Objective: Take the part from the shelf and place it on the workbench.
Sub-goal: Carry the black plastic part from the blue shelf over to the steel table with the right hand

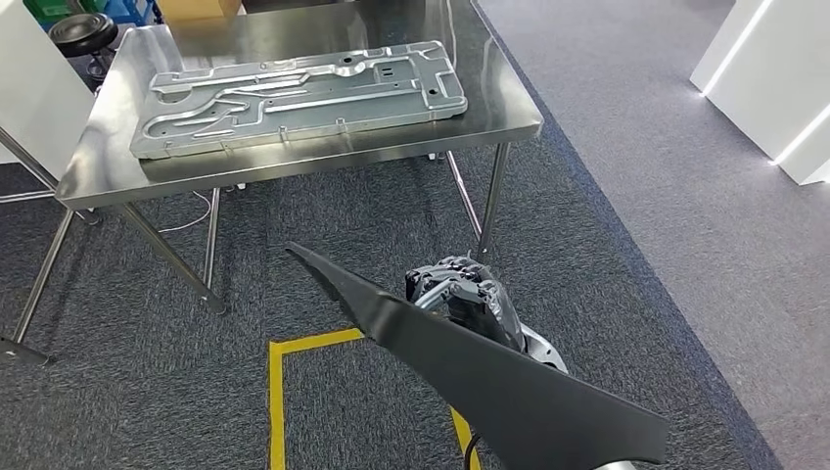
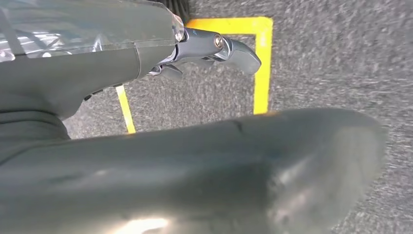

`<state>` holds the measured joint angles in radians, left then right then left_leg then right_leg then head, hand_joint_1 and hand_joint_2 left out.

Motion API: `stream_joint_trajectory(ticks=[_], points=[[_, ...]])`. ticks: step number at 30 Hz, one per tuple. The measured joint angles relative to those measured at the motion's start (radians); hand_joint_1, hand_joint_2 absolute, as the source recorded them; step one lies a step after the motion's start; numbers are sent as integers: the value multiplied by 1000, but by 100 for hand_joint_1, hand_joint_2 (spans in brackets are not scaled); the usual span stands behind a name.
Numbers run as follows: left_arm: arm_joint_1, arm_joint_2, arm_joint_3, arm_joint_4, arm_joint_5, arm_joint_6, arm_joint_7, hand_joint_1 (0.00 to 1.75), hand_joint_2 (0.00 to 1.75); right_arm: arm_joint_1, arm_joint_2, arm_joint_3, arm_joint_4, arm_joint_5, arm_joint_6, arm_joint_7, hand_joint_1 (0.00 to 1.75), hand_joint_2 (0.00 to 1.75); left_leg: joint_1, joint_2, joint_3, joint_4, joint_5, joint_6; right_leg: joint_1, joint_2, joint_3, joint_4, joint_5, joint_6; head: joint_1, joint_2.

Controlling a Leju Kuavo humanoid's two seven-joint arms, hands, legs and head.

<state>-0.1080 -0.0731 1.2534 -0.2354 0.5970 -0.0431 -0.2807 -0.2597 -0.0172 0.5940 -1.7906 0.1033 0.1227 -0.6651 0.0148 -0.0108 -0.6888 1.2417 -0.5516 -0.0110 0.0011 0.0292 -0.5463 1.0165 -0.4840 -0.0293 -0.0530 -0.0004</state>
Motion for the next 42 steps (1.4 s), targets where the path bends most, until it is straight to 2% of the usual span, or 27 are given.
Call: stream_joint_trajectory(ticks=[2, 3, 5, 8, 10, 12, 13, 14, 15, 16, 17, 19, 21, 23, 24, 25, 27, 28, 29, 30, 32, 34, 35, 38, 39, 40, 42], points=[[0, 1, 0, 0, 0, 0, 1, 0, 0, 0, 0, 0, 0, -3, 2, -1, 175, 175, -11, 2, 33, -122, 87, 21, 7, 0, 19, 0, -14, 1, 0, 0], [-1, 2, 0, 0, 0, 0, 1, 0, 0, -1, 0, 0, 0, -5, 3, -2, 175, 175, -17, 3, 47, -169, 105, 29, 8, 0, 25, 0, -21, 4, 0, 0], [0, 5, 0, 0, 0, 0, 0, 0, 0, 0, 0, 0, 0, -8, 4, -3, 175, 175, -26, 3, 60, -206, 106, 40, 8, 1, 30, 3, -27, 14, 0, 0], [1, 6, 0, 0, 0, 0, 0, 0, 0, -1, -1, 0, -3, -11, 5, -4, 175, 175, -19, 3, 94, -229, 117, 50, 7, -5, 35, 38, -30, 33, 0, 0], [-2, 6, 0, 0, 0, -1, -1, 0, 0, -3, -1, 0, -7, -11, 5, -5, 175, 175, -15, 4, 112, -235, 113, 53, 2, -12, -4, 114, -70, 45, 0, 0], [-3, 6, 0, 0, 0, -2, -1, 0, 0, -1, -2, -1, -8, -11, 5, -6, 175, 175, -14, 5, 118, -234, 103, 54, -7, -16, -80, 224, -120, 57, 0, 0], [-1, 6, 0, 0, 0, -2, -1, 0, 0, 2, -2, -1, -8, -11, 5, -6, 175, 175, -14, 5, 123, -234, 98, 52, -11, -17, -111, 257, -128, 62, 0, 0], [0, 6, 0, 0, 0, -3, -1, 0, 0, 5, -2, -1, -8, -11, 5, -6, 175, 175, -12, 5, 129, -233, 92, 50, -15, -18, -126, 257, -115, 67, 0, 0], [1, 6, 0, 0, 0, -3, -1, 0, 0, 6, -3, -1, -9, -11, 5, -6, 175, 175, -11, 4, 137, -233, 85, 47, -18, -20, -123, 222, -80, 70, 0, 0], [1, 6, 0, 0, 0, -3, -1, 0, 0, 6, -3, -1, -9, -11, 5, -6, 175, 175, -9, 4, 147, -232, 77, 44, -21, -22, -105, 158, -30, 72, 0, 0], [1, 6, 0, 0, 0, -3, -1, 0, 0, 6, -3, -1, -10, -11, 5, -6, 175, 175, -8, 4, 155, -231, 69, 39, -21, -23, -86, 97, 8, 71, 0, 0], [-1, 6, -1, 0, 0, -3, -2, 0, 0, 7, -4, -1, -12, -12, 5, -6, 175, 175, -7, 4, 162, -232, 57, 26, -16, -26, -65, 18, 39, 58, 0, 0], [-1, 6, -1, 0, 0, -4, -4, 0, 0, 10, -5, -2, -14, -12, 4, -7, 175, 175, -8, 5, 167, -229, 54, 12, -11, -25, -62, 6, 32, 37, 0, 0], [-3, 6, -1, 0, 0, -5, -4, 0, 0, 12, -5, -2, -17, -10, 4, -6, 175, 175, -6, 5, 171, -212, 48, 1, -14, -23, -43, -2, 31, 21, 0, 0], [-4, 5, -1, 0, 0, -5, -4, 0, 0, 12, -5, -2, -19, -7, 3, -6, 175, 175, -5, 5, 160, -183, 38, -2, -15, -23, -31, -5, 27, 15, 0, 0], [-5, 5, -1, 0, 0, -5, -5, 0, 0, 12, -5, -2, -22, -2, 2, -5, 175, 175, -3, 5, 134, -133, 21, -4, -15, -25, -20, -8, 23, 10, 0, 0], [-4, 5, -1, 0, 0, -5, -5, 0, 0, 14, -5, -2, -24, 11, -2, 2, 175, 175, -2, 5, 53, -7, -22, -6, -13, -28, -7, -8, 10, 4, 0, 0], [-3, 5, -1, 0, 0, -5, -5, 0, 0, 16, -5, -2, -24, 18, -4, 5, 175, 175, -2, 5, 16, 37, -37, -7, -13, -28, 0, -8, 3, 4, 0, 0], [-1, 6, -1, 0, 0, -5, -5, 0, 0, 18, -5, -2, -24, 22, -5, 7, 175, 175, -2, 5, -7, 48, -36, -7, -12, -27, 8, -8, -5, 4, 0, 0], [0, 6, -1, 0, 0, -6, -5, 0, 0, 19, -5, -2, -24, 25, -7, 8, 175, 175, -2, 5, -13, 26, -15, -6, -12, -26, 19, -8, -13, 6, 0, 0], [2, 6, -1, 0, 0, -6, -5, 0, 0, 19, -4, -2, -24, 26, -10, 8, 175, 175, -3, 7, 14, -96, 79, 3, -11, -28, 43, -9, -32, 10, 0, 0], [2, 7, -1, 0, 0, -6, -5, 0, 0, 18, -3, -2, -24, 24, -12, 7, 175, 175, -9, 12, 39, -189, 136, 11, -10, -28, 58, -10, -48, 19, 0, 0], [2, 8, -1, 0, 0, -6, -5, 0, 0, 18, -2, -2, -24, 24, -13, 6, 175, 175, -13, 13, 43, -207, 143, 15, -9, -28, 62, -9, -52, 26, 0, 0], [3, 9, -1, 0, 0, -6, -6, 0, 0, 18, -2, -2, -27, 22, -13, 6, 175, 175, -11, 11, 64, -217, 137, 30, -8, -27, 70, 10, -53, 43, 0, 0], [1, 9, -1, 0, 0, -6, -6, 0, 0, 16, -2, -2, -28, 22, -13, 5, 175, 175, -9, 10, 75, -221, 135, 36, -9, -27, 58, 39, -55, 48, 0, 0], [0, 9, -1, 0, 0, -6, -6, 0, 0, 15, -2, -2, -29, 22, -13, 5, 175, 175, -8, 9, 84, -224, 132, 40, -11, -28, 30, 89, -64, 51, 0, 0], [-2, 8, -1, 0, 0, -6, -6, 0, 0, 17, -2, -2, -30, 22, -13, 5, 175, 175, -8, 8, 94, -226, 121, 47, -13, -28, -55, 211, -107, 59, 0, 0]])
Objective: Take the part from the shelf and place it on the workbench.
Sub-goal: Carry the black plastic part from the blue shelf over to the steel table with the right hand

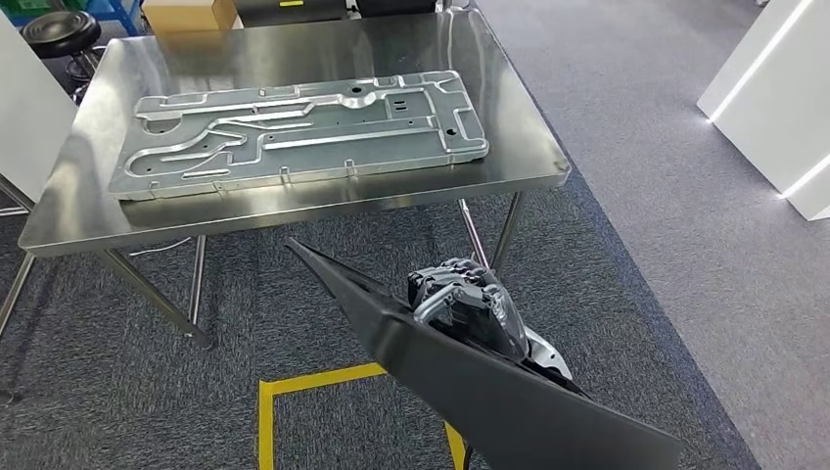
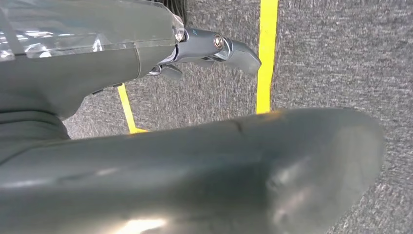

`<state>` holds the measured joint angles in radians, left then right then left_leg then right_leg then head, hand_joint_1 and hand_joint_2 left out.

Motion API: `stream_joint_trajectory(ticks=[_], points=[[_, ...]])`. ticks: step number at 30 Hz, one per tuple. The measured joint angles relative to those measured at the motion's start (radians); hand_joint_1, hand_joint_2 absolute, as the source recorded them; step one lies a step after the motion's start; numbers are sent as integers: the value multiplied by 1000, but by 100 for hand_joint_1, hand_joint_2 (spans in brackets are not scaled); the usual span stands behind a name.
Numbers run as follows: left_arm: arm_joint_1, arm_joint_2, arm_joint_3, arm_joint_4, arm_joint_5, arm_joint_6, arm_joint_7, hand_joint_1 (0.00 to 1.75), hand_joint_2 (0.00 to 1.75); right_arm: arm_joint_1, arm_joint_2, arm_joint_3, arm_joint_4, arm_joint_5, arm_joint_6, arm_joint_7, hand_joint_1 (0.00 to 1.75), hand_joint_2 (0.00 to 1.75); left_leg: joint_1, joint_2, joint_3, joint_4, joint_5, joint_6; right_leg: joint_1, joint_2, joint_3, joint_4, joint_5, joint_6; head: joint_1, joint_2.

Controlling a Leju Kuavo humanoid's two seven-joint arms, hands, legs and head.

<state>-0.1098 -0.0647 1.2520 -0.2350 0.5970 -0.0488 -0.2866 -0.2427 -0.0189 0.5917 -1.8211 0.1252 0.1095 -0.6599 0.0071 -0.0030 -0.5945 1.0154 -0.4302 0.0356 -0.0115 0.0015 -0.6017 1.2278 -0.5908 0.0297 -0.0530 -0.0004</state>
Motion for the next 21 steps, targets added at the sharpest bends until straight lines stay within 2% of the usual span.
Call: stream_joint_trajectory(ticks=[1, 2, 3, 4, 6, 7, 8, 11, 13, 16, 17, 18, 19, 21], points=[[0, 0, 0, 0, 0, 0, 0, 0, 0, 2, 0, 0, 0, 0, 0, 0, 175, 175, -1, -1, 5, 0, -6, 1, -1, 0, -41, 44, -25, 3, 0, 0], [1, 0, 0, 0, 0, 0, -1, 0, 0, 4, 0, 0, 0, 0, 0, 0, 175, 175, -1, -2, 13, 0, -14, 1, -1, 0, -68, 60, -36, 5, 0, 0], [1, 0, 0, 0, 0, -1, -1, 0, 0, 6, 0, 0, 0, 0, 0, 0, 175, 175, -2, -3, 22, 0, -21, 1, -1, 0, -78, 44, -26, 4, 0, 0], [1, 0, 0, 0, 0, -2, -2, 0, 0, 7, 0, 0, 0, 0, 0, 0, 175, 175, -3, -4, 34, 0, -30, 0, 0, 0, -73, -2, 9, 1, 0, 0], [1, -2, 0, 0, 0, -3, -2, 0, 0, 7, 0, -1, -2, 0, -1, -1, 175, 175, -5, -6, 54, 0, -45, -3, 5, 0, -44, -128, 112, -12, 0, 0], [0, -3, 0, 0, 0, -3, -2, 0, 0, 8, 0, -2, -3, 0, -1, -1, 175, 175, -7, -7, 60, -1, -52, -7, 8, 1, -33, -174, 145, -18, 0, 0], [-1, -4, 0, 1, 0, -3, -3, 0, 0, 9, 0, -2, -4, 0, -1, -1, 175, 175, -8, -8, 65, -1, -57, -12, 11, 2, -28, -200, 163, -24, 0, 0], [-2, -4, 0, 1, 0, -4, -3, 0, 0, 11, 0, -4, -10, 0, -1, -1, 175, 175, -9, -8, 76, 13, -62, -33, 8, 4, -8, -218, 163, -38, 0, 0], [-4, -5, 0, 1, 0, -4, -3, 0, 0, 10, 1, -5, -14, 0, -1, -2, 175, 175, -6, -6, 54, 72, -84, -42, 3, 3, 15, -226, 157, -48, 0, 0], [-4, -5, 0, 1, 0, -4, -3, 0, 0, 12, 2, -5, -16, 0, -1, -2, 175, 175, 2, -4, -58, 247, -156, -51, 2, 2, 32, -228, 141, -52, 0, 0], [-2, -4, 0, 1, 0, -4, -3, 0, 0, 14, 2, -5, -16, 0, -1, -2, 175, 175, 5, -4, -86, 278, -164, -56, 1, 3, 37, -228, 135, -51, 0, 0], [-1, -4, 0, 1, 0, -5, -3, 0, 0, 15, 2, -5, -16, 0, -1, -2, 175, 175, 8, -4, -98, 273, -150, -61, 0, 4, 45, -228, 128, -48, 0, 0], [0, -4, 0, 2, 0, -5, -3, 0, 0, 16, 2, -5, -16, 0, -2, -2, 175, 175, 11, -3, -93, 233, -115, -67, -2, 5, 55, -227, 120, -45, 0, 0], [0, -4, 0, 2, 0, -5, -3, 0, 0, 16, 2, -5, -17, 2, -3, -2, 175, 175, 17, 1, -55, 101, -23, -76, -5, 5, 75, -225, 103, -35, 0, 0]])
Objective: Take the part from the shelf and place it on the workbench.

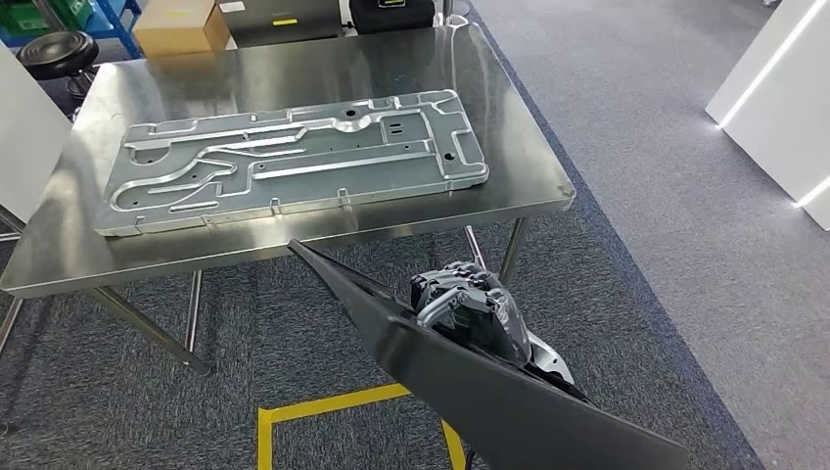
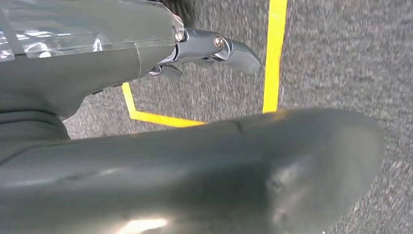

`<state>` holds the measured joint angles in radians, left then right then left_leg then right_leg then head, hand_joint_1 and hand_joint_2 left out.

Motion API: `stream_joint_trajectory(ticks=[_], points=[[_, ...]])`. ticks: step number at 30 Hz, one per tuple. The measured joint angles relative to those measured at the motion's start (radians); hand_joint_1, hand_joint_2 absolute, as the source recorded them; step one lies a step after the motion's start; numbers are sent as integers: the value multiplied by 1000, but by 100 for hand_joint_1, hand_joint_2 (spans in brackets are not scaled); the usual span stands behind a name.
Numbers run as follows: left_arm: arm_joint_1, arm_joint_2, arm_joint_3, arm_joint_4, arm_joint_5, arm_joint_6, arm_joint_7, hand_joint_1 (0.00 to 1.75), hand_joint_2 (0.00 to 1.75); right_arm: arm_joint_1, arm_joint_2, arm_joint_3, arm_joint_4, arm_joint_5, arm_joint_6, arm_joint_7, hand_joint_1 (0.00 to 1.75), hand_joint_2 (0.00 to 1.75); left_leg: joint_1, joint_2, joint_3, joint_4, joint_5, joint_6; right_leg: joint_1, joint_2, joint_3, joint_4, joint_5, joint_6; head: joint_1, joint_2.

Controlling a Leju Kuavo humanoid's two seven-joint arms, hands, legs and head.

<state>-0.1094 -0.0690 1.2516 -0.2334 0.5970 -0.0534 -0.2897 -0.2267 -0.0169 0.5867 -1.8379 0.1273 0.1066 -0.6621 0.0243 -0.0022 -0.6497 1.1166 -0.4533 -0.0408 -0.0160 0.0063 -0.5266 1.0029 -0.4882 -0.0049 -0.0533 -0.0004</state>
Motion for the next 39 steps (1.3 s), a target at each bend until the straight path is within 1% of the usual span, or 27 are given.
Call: stream_joint_trajectory(ticks=[2, 5, 7, 8, 10, 11, 12, 13, 15, 16, 17, 19, 21, 22, 23, 25, 26, 27, 28, 30, 31, 32, 33, 35, 37, 38, 39], points=[[0, 0, 0, 0, 0, 0, 0, 0, 0, 0, 0, 0, -3, 2, -2, 0, 175, 175, -2, 5, 21, -75, 33, 12, 1, 0, 6, 3, -13, 13, 0, 0], [1, 0, 0, 0, 0, 1, 0, 0, 0, 2, 0, 0, -14, 5, -2, 0, 175, 175, -7, 3, 26, -80, 28, 42, 1, 0, 8, 3, -27, 32, 0, 0], [1, 0, 0, 0, 0, 1, 0, 0, 0, 1, 0, -1, -23, 5, -3, -2, 175, 175, -6, 1, 38, -83, 20, 56, -2, -2, -6, 46, -51, 41, 0, 0], [0, 0, 0, 0, 0, 1, 0, 0, 0, 1, 0, -1, -27, 6, -3, -2, 175, 175, -7, 1, 45, -85, 16, 62, -2, -2, -34, 98, -72, 44, 0, 0], [-1, 0, 0, 0, 0, 1, 0, 0, 0, 4, -1, -2, -31, 6, -3, -4, 175, 175, -11, 1, 55, -85, 4, 70, -1, -3, -124, 238, -111, 45, 0, 0], [-1, 0, 0, 0, 0, 1, 0, 0, 0, 7, -1, -2, -32, 6, -3, -5, 175, 175, -14, 0, 62, -85, -3, 73, 0, -3, -164, 287, -114, 43, 0, 0], [0, 0, 0, 0, 0, 1, 0, 0, 0, 10, -1, -3, -33, 6, -3, -6, 175, 175, -18, -1, 71, -85, -10, 74, 2, -3, -189, 301, -96, 39, 0, 0], [1, 1, 0, 0, 0, 1, -1, 0, 0, 13, -2, -3, -36, 6, -4, -8, 175, 175, -23, -3, 82, -85, -18, 76, 5, -2, -192, 275, -57, 32, 0, 0], [1, 0, 0, 0, 0, 1, -4, 0, 0, 13, -2, -5, -43, 8, -7, -13, 175, 175, -29, -6, 106, -86, -35, 77, 17, -1, -156, 150, 38, 7, 0, 0], [0, 0, 0, 0, 0, 1, -5, 0, 0, 10, -2, -7, -46, 10, -11, -15, 175, 175, -32, -7, 114, -87, -43, 75, 23, -1, -135, 92, 67, -6, 0, 0], [-1, 0, -1, 1, 0, 1, -7, 0, 0, 7, -2, -9, -46, 12, -16, -15, 175, 175, -32, -7, 119, -88, -49, 72, 28, -1, -120, 55, 78, -15, 0, 0], [-4, 0, -2, 1, 0, 1, -9, 0, 0, -1, -2, -14, -45, 15, -25, -17, 175, 175, -29, -6, 124, -95, -55, 61, 35, 0, -109, 29, 71, -22, 0, 0], [-5, 2, -5, 1, 0, 1, -11, 0, 0, -5, -2, -20, -43, 16, -36, -18, 175, 175, -30, -2, 131, -87, -63, 55, 28, 1, -89, 6, 69, -21, 0, 0], [-6, 3, -6, 1, 0, 1, -12, 0, 0, -7, -2, -22, -42, 16, -41, -18, 175, 175, -31, -1, 126, -63, -73, 51, 22, 0, -73, -7, 68, -22, 0, 0], [-6, 4, -7, 1, 0, 1, -12, 0, 0, -9, -2, -25, -41, 16, -46, -18, 175, 175, -30, -1, 107, -18, -89, 45, 17, -2, -58, -18, 65, -22, 0, 0], [-5, 4, -7, 1, 0, 1, -12, 0, 0, -13, -2, -30, -39, 15, -53, -18, 175, 175, -21, -1, 32, 104, -132, 29, 15, -4, -39, -24, 53, -23, 0, 0], [-4, 5, -7, 1, 0, 1, -12, 0, 0, -14, -2, -31, -38, 15, -56, -18, 175, 175, -17, -1, -7, 154, -142, 22, 13, -3, -32, -23, 45, -21, 0, 0], [-2, 5, -7, 1, 0, 1, -12, 0, 0, -14, -2, -31, -37, 14, -57, -18, 175, 175, -12, 0, -33, 174, -132, 15, 11, -2, -24, -22, 37, -18, 0, 0], [-1, 5, -7, 1, 0, 1, -12, 0, 0, -14, -2, -32, -35, 13, -59, -18, 175, 175, -7, 0, -40, 156, -100, 9, 8, -1, -15, -20, 28, -14, 0, 0], [0, 6, -7, 1, 0, 2, -12, 0, 0, -16, -2, -31, -33, 10, -63, -19, 175, 175, 2, 2, -7, 36, -6, -1, 2, -1, 4, -11, 5, -3, 0, 0], [-1, 6, -7, 1, 0, 2, -12, 0, 0, -18, -2, -31, -33, 9, -67, -19, 175, 175, 2, 4, 15, -23, 23, -3, 1, 0, 11, -5, -7, 4, 0, 0], [-1, 6, -7, 1, 0, 2, -12, 0, 0, -20, -2, -31, -33, 8, -71, -18, 175, 175, 2, 5, 31, -60, 35, 2, 2, 1, 14, 0, -15, 12, 0, 0], [-1, 7, -7, 1, 0, 2, -13, 0, 0, -23, -3, -31, -32, 7, -75, -19, 175, 175, 0, 5, 37, -76, 31, 10, 4, 1, 14, 3, -21, 18, 0, 0], [-1, 7, -7, 1, 0, 3, -15, 0, 0, -29, -6, -31, -33, 6, -86, -19, 175, 175, -3, 3, 39, -79, 17, 31, 4, 1, 16, 2, -29, 29, 0, 0], [0, 7, -7, 1, 0, 4, -16, 0, 0, -34, -9, -30, -33, 6, -97, -19, 175, 175, -2, 2, 47, -83, 10, 45, 1, -1, 10, 26, -45, 38, 0, 0], [0, 7, -7, 1, 0, 4, -16, 0, 0, -37, -10, -30, -34, 7, -101, -19, 175, 175, -2, 2, 51, -84, 6, 51, 0, -2, -11, 67, -62, 42, 0, 0], [-1, 7, -7, 1, 0, 4, -16, 0, 0, -39, -12, -30, -33, 7, -104, -19, 175, 175, -3, 2, 55, -84, 2, 56, 0, -2, -48, 130, -83, 44, 0, 0]])
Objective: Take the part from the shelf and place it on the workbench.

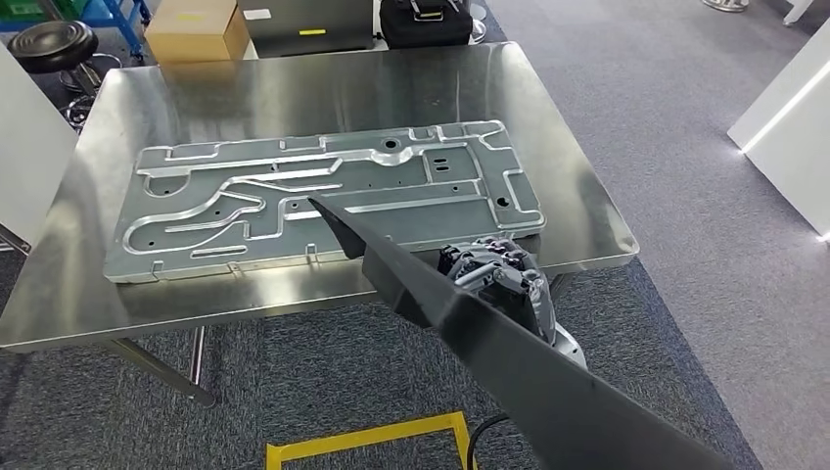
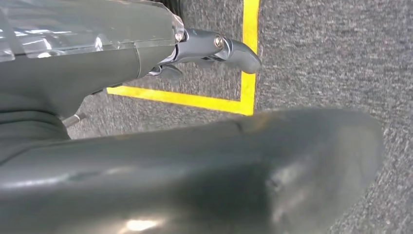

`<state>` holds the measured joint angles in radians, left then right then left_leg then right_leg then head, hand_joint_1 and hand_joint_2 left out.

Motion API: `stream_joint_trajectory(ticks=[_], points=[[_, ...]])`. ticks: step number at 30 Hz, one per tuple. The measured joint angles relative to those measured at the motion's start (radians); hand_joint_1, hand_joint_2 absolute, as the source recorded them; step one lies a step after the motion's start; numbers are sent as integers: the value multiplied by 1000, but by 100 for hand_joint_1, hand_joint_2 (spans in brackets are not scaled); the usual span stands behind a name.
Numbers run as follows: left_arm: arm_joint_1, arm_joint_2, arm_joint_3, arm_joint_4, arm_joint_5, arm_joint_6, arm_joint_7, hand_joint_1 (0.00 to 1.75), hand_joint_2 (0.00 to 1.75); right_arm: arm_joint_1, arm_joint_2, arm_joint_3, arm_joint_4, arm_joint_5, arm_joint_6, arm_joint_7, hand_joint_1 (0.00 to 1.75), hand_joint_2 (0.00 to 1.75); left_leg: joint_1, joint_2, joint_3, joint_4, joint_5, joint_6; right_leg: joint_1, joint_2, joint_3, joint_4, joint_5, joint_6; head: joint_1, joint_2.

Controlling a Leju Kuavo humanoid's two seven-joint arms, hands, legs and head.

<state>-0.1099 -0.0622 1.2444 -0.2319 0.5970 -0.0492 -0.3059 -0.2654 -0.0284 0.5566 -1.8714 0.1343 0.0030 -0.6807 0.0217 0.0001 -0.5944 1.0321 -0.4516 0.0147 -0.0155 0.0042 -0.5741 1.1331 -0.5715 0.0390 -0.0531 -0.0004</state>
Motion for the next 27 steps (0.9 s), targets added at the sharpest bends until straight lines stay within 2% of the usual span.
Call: stream_joint_trajectory(ticks=[2, 3, 4, 5, 6, 7, 8, 9, 11, 13, 14, 15, 17, 18, 19, 20, 21, 22, 23, 24, 27], points=[[0, 0, 0, 0, 0, 0, 0, 0, 0, -2, -4, 0, 0, 3, -8, 0, 175, 175, -4, 0, 9, 0, -10, 6, 1, 0, -95, 140, -35, 1, 0, 0], [0, 0, 0, 0, 0, 0, 0, 0, 0, -2, -7, 0, 1, 6, -16, 0, 175, 175, -6, -1, 16, 0, -17, 7, 2, 0, -131, 177, -29, -1, 0, 0], [1, 0, 0, 0, 0, 0, 0, 0, 0, -2, -9, 0, 1, 9, -27, 0, 175, 175, -8, -3, 26, 0, -24, 8, 3, 0, -147, 176, -2, -6, 0, 0], [2, 0, 0, 0, 0, 0, 0, 0, 0, -4, -11, -2, 1, 12, -40, 0, 175, 175, -11, -4, 38, 0, -32, 8, 6, 0, -143, 135, 44, -13, 0, 0], [2, -1, 0, 0, 0, 0, 1, 0, 0, -8, -14, -6, 1, 14, -56, 0, 175, 175, -13, -6, 49, -1, -41, 7, 11, 1, -126, 66, 99, -25, 0, 0], [1, -2, 0, 1, 0, -1, 2, 0, 0, -13, -16, -13, 2, 15, -71, 0, 175, 175, -16, -7, 59, -2, -49, 6, 18, 1, -106, 4, 139, -38, 0, 0], [1, -4, 0, 2, 0, -1, 2, 0, 0, -20, -17, -23, 3, 16, -85, 0, 175, 175, -16, -8, 63, -3, -55, 3, 24, 1, -88, -49, 163, -49, 0, 0], [0, -5, 0, 2, 0, -1, 2, 0, 0, -30, -19, -39, 7, 22, -97, 0, 175, 175, -15, -8, 64, -4, -59, -1, 29, 1, -79, -80, 169, -56, 0, 0], [-2, -4, 0, 3, 0, -1, 2, 0, 0, -55, -20, -79, 28, 51, -121, 1, 175, 175, -14, -6, 67, -11, -63, -10, 31, 2, -70, -101, 157, -61, 1, 0], [-3, -3, 1, 3, 0, -1, 0, 0, 0, -92, -20, -134, 71, 97, -152, 4, 175, 175, -15, -4, 71, -3, -72, -19, 23, 3, -51, -119, 153, -62, 1, 0], [-4, -3, 1, 3, 0, -1, -1, 0, 0, -118, -20, -163, 99, 123, -169, 9, 175, 175, -16, -4, 59, 28, -85, -22, 18, 2, -39, -129, 152, -64, 1, 0], [-3, -3, 1, 3, 0, -2, -3, 0, 0, -147, -20, -190, 133, 153, -189, 16, 175, 175, -14, -4, 31, 80, -103, -26, 15, 1, -28, -135, 149, -66, 1, 0], [-1, -3, 1, 3, 0, -2, -7, 0, 0, -211, -21, -234, 217, 242, -242, 48, 175, 175, -11, -4, -55, 212, -142, -32, 13, 1, -15, -136, 140, -69, 1, 0], [0, -2, 1, 3, 0, -3, -10, 0, 0, -241, -21, -251, 265, 295, -274, 71, 175, 175, -9, -4, -91, 254, -142, -36, 13, 2, -9, -136, 134, -68, 1, 0], [0, -2, 1, 3, 0, -4, -13, 0, 0, -271, -21, -267, 317, 355, -308, 98, 175, 175, -8, -3, -111, 262, -123, -38, 12, 2, -2, -134, 128, -66, 1, 0], [0, -2, 1, 3, 0, -5, -16, 0, 0, -304, -22, -279, 368, 413, -340, 124, 175, 175, -7, -3, -112, 229, -83, -40, 11, 2, 5, -132, 121, -63, 1, 0], [0, -2, 1, 3, 0, -7, -18, 0, 0, -341, -23, -288, 424, 474, -370, 152, 175, 175, -5, -2, -97, 165, -30, -41, 9, 3, 13, -128, 113, -59, 1, 0], [0, -2, 1, 3, 0, -8, -20, 0, 0, -380, -24, -293, 480, 537, -397, 180, 175, 175, -5, 0, -77, 102, 9, -40, 9, 3, 17, -123, 104, -55, 1, 0], [-1, -2, 1, 3, 0, -10, -21, 0, 0, -424, -24, -294, 537, 603, -421, 208, 175, 175, -5, 0, -59, 49, 36, -36, 11, 5, 18, -117, 97, -49, 1, 0], [-2, -2, 1, 3, 0, -11, -22, 0, 0, -467, -24, -293, 593, 664, -440, 234, 175, 175, -7, 1, -50, 19, 46, -32, 13, 6, 16, -112, 92, -44, 1, 0], [-4, -3, 1, 3, 0, -12, -23, 0, 0, -562, -24, -284, 731, 779, -468, 281, 175, 175, -9, -2, -47, 5, 42, -14, 13, 5, 13, -109, 85, -30, 1, 0]])
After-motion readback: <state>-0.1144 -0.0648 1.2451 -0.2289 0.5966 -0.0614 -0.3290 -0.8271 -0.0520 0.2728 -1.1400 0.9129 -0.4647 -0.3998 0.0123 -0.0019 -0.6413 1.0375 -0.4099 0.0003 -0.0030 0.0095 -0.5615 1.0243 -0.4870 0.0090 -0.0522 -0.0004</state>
